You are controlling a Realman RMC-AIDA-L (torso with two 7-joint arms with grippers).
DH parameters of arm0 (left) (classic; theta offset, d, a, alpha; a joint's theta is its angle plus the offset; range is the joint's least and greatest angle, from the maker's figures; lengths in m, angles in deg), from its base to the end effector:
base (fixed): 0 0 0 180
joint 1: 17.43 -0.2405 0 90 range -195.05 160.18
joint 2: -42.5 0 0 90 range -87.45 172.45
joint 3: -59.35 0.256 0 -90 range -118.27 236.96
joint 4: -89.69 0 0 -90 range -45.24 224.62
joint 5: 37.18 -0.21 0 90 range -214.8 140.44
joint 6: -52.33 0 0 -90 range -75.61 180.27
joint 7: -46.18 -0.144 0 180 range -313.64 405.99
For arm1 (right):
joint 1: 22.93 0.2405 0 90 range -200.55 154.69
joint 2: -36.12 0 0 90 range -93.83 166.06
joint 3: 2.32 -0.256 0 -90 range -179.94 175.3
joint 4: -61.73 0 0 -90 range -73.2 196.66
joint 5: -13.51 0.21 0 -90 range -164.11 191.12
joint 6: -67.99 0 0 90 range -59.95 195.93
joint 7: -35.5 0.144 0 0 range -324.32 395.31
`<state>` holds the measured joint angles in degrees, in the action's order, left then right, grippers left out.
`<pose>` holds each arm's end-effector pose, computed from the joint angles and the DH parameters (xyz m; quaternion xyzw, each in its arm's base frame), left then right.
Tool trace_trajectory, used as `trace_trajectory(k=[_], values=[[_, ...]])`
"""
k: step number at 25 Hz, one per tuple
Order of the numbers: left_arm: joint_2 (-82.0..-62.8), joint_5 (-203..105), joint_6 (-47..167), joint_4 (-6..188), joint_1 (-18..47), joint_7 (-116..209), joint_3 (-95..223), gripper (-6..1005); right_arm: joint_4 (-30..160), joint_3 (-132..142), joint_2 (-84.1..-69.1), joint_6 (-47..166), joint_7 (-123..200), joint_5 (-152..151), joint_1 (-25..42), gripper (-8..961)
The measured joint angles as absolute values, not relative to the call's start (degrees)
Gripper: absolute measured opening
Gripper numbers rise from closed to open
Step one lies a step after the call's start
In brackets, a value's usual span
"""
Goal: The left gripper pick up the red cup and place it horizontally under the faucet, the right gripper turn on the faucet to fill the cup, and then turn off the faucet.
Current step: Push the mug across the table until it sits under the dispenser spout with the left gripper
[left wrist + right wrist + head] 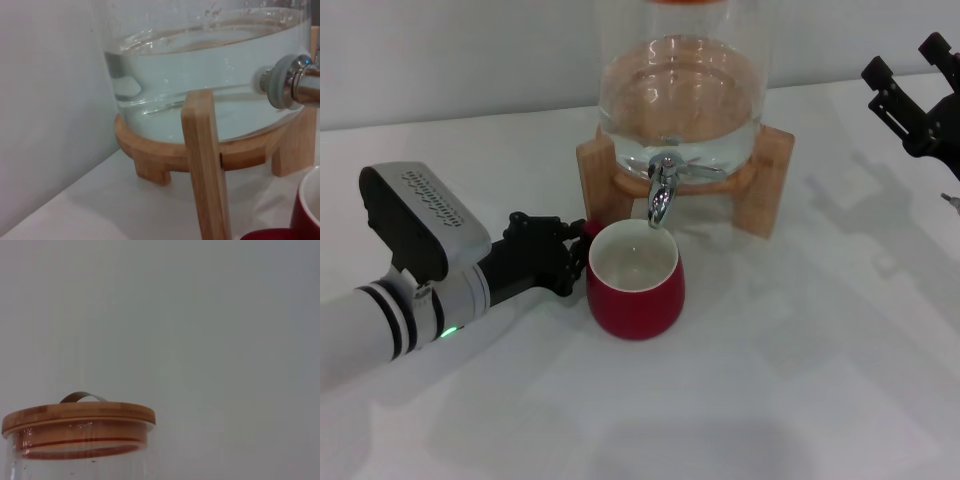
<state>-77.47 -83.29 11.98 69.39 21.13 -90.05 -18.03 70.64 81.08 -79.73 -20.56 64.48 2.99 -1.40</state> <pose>-0.2259 0.3754 -0.1153 -0.9450 -0.0937 -0.1395 0.2808 0.3060 0.3086 0.0408 -0.6945 0.1453 0.4685 0.5264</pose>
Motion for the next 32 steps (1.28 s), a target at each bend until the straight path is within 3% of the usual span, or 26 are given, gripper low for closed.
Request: trace_trajectory(k=[32], values=[[-77.44, -83.33, 13.12, 69.38, 22.02, -88.55, -15.57, 208, 70.69, 81.08, -79.72, -19.75, 64.41, 3.32, -0.39, 841]])
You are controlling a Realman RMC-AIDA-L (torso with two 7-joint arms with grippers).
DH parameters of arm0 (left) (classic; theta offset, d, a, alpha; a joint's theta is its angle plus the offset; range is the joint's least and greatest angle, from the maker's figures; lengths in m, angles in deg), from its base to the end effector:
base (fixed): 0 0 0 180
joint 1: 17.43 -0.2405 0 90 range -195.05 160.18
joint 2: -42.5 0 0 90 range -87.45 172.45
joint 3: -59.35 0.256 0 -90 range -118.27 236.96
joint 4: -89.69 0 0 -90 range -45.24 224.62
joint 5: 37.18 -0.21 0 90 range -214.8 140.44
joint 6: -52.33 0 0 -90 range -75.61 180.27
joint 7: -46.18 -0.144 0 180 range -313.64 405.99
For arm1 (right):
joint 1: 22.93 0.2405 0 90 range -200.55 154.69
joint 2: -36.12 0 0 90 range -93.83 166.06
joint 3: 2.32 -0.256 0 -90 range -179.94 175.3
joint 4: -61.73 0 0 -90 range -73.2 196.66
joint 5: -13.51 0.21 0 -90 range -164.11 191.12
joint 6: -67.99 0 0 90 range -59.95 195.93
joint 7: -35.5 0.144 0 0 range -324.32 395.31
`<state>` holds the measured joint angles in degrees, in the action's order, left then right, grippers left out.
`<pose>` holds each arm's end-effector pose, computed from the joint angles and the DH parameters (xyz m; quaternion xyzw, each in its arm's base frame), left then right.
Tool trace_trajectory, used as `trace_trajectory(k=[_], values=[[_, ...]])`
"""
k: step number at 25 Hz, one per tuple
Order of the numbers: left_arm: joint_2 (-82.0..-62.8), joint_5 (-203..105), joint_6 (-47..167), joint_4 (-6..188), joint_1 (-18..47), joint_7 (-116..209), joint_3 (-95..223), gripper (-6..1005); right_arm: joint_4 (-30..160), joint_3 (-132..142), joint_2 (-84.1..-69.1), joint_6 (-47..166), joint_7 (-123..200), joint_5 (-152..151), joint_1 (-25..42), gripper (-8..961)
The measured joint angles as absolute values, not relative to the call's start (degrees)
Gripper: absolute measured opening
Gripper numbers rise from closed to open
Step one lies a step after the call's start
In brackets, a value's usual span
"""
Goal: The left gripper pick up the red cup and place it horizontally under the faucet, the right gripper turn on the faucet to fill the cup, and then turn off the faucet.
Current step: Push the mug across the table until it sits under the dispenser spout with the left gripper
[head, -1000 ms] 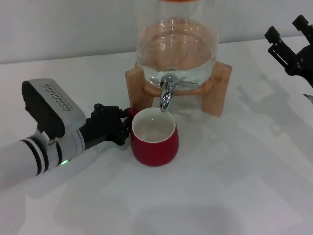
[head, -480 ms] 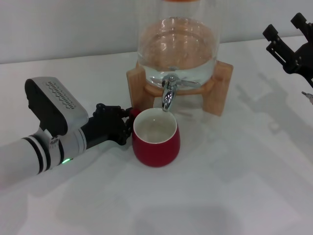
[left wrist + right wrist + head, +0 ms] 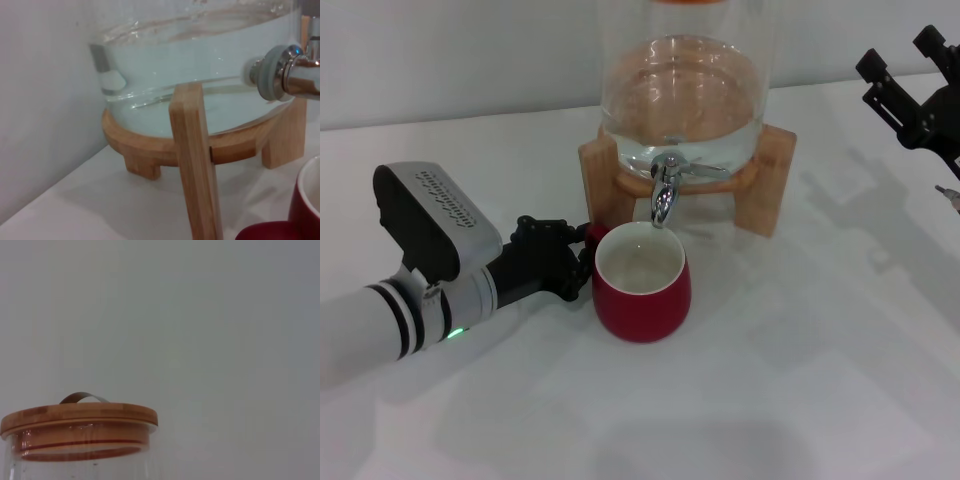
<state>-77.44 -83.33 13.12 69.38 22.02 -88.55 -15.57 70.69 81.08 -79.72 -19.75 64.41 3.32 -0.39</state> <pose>-0.2230 0.3749 -0.1203 -0.9501 -0.0898 -0.1281 0.2699 0.3022 0.3152 0.0409 -0.6949 0.1437 0.4688 0.5260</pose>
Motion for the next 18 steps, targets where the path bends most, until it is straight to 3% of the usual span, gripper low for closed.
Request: trace_trajectory(k=[18], values=[[-77.47, -83.0, 13.12, 69.11, 20.96, -88.56, -15.63, 302, 70.69, 81.08, -79.72, -19.7, 64.41, 3.14, -0.04, 841]])
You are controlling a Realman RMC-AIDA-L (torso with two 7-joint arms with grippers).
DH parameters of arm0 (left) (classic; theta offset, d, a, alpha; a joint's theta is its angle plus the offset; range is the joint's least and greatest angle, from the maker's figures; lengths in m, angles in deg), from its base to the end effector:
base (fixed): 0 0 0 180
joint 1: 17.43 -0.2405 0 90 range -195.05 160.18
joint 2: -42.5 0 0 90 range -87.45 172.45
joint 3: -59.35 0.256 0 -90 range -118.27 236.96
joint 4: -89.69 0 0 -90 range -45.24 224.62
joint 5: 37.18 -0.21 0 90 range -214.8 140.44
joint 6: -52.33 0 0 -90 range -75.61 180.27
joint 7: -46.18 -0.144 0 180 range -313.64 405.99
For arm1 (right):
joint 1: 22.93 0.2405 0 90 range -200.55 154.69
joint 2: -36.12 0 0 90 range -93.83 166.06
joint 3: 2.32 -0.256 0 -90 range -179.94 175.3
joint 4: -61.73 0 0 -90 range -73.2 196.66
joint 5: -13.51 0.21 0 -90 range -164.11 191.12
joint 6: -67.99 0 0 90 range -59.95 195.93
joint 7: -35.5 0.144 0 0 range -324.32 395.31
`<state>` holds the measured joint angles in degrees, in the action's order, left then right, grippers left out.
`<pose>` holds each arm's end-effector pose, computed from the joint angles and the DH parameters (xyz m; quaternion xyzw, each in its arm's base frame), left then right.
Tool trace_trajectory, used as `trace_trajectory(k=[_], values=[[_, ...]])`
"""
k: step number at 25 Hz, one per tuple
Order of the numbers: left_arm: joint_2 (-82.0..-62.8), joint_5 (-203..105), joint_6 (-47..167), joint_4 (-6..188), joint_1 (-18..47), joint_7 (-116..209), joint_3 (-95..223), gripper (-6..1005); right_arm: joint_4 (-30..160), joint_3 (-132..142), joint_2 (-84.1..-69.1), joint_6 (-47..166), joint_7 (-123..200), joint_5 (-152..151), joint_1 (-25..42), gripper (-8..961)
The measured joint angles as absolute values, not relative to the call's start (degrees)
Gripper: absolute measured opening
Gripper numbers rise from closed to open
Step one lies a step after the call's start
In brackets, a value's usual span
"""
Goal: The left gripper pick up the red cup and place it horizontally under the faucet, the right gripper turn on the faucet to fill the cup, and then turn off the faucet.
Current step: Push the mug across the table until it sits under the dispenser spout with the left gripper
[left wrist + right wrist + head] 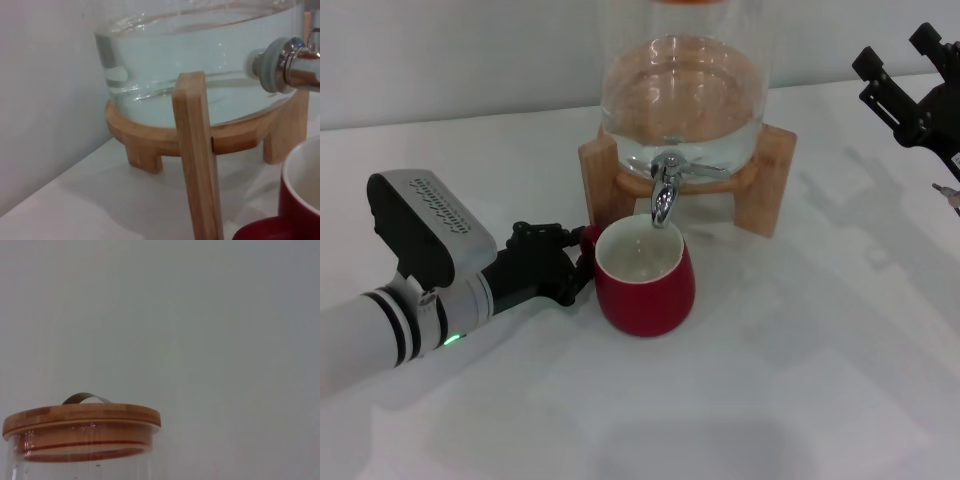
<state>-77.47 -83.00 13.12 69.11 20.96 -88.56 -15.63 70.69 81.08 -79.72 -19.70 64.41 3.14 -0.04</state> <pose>-0.2280 0.3715 -0.1200 -0.9483 -0.0991 -0.1294 0.2725 0.3002 0.3170 0.0404 -0.6965 0.1416 0.4698 0.5236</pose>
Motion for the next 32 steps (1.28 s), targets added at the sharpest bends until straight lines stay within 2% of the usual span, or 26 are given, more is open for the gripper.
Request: trace_trajectory(k=[25, 30, 32], values=[[-77.47, -83.0, 13.62, 66.4, 19.57, -87.44, -14.92, 375, 70.69, 81.08, -79.63, -18.92, 64.41, 3.29, 0.14, 842], [-77.47, -82.98, 13.74, 66.26, 19.57, -87.19, -14.92, 476, 70.7, 81.08, -79.63, -18.92, 64.41, 3.38, 0.27, 841], [-77.47, -82.97, 13.88, 66.22, 19.56, -87.14, -14.92, 476, 70.7, 81.08, -79.63, -18.92, 64.41, 3.4, 0.27, 841]])
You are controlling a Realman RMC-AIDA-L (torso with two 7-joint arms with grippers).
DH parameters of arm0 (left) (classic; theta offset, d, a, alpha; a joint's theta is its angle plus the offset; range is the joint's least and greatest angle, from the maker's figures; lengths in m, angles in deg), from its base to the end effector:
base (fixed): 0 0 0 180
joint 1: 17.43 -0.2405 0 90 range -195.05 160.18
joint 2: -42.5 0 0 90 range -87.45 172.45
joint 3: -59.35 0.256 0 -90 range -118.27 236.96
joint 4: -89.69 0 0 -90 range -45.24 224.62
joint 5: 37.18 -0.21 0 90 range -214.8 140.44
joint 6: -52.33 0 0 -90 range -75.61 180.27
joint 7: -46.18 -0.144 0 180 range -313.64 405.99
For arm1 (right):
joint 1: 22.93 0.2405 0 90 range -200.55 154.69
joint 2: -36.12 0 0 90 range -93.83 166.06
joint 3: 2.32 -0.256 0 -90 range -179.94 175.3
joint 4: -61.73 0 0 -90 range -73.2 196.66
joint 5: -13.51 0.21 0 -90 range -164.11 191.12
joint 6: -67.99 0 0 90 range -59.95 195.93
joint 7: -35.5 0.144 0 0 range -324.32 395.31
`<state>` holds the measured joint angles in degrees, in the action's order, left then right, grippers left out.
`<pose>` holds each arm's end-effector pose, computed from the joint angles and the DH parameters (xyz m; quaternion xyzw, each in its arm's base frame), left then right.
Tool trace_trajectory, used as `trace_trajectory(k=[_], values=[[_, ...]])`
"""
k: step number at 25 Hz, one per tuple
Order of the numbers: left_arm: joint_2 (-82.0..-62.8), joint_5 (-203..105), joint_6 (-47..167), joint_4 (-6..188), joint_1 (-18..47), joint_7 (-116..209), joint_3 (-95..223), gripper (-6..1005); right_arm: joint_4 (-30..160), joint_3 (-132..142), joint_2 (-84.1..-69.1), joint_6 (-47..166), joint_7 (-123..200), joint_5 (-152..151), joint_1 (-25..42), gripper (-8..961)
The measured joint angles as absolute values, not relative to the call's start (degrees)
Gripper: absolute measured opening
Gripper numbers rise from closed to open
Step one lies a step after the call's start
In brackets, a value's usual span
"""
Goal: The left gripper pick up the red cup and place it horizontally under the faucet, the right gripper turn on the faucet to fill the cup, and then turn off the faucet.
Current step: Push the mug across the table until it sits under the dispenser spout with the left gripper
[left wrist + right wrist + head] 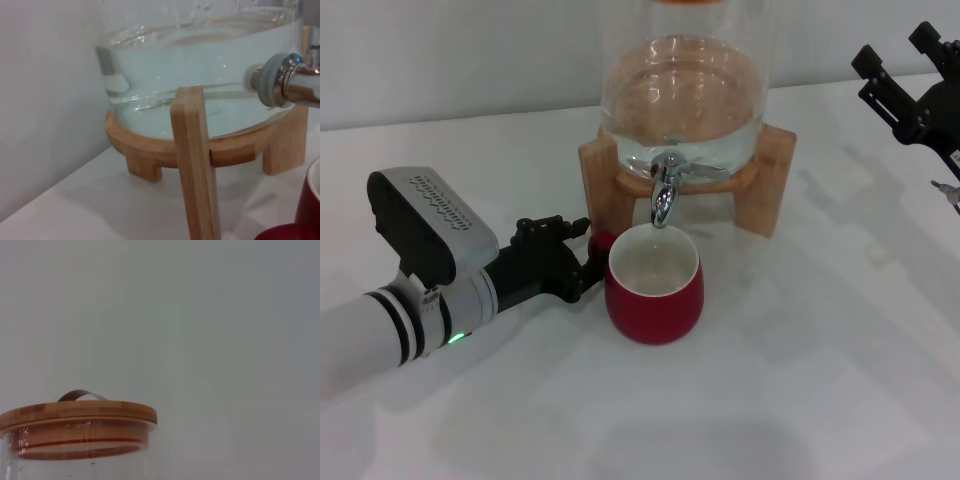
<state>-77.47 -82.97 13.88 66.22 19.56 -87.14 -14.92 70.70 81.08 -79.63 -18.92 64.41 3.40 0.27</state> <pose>-0.2229 0.3700 -0.1200 -0.9458 -0.1040 -0.1404 0.2736 0.3005 0.3198 0.0408 -0.6966 0.1442 0.4667 0.5255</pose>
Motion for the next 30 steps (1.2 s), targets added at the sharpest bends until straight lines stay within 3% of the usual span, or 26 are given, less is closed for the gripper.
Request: trace_trajectory(k=[30], values=[[-77.47, -83.34, 18.87, 59.69, 14.64, -86.75, -11.63, 477, 70.69, 81.08, -79.58, -18.93, 64.45, 3.03, 0.09, 839]])
